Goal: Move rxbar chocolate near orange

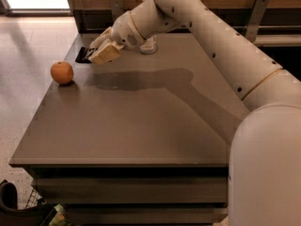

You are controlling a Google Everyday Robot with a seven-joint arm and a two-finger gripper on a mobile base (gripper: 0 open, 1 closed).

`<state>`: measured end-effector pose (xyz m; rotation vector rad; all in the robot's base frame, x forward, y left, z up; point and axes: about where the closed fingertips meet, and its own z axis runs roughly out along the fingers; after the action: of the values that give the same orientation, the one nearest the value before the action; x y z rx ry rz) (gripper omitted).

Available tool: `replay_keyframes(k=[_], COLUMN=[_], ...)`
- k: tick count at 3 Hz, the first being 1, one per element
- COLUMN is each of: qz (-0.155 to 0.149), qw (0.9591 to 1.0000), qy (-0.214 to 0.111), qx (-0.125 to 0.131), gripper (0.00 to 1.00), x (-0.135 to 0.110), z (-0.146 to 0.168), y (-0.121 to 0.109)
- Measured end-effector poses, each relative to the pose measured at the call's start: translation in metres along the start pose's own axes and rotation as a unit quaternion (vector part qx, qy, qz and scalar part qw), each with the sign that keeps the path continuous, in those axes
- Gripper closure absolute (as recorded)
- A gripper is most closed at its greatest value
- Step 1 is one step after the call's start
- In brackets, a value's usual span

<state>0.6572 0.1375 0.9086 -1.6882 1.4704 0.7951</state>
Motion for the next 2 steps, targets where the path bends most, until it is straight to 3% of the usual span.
replay_keyframes(k=[1, 2], qz=[-0.004, -0.004], qw=[0.9999, 0.9999], qy=[0.0, -0.001], qx=[-0.012, -0.014], gripper=[1.0, 0.74], x=[-0.0069, -0.0071], z=[0.0108, 0.0143], y=[-0.0042, -0.0029])
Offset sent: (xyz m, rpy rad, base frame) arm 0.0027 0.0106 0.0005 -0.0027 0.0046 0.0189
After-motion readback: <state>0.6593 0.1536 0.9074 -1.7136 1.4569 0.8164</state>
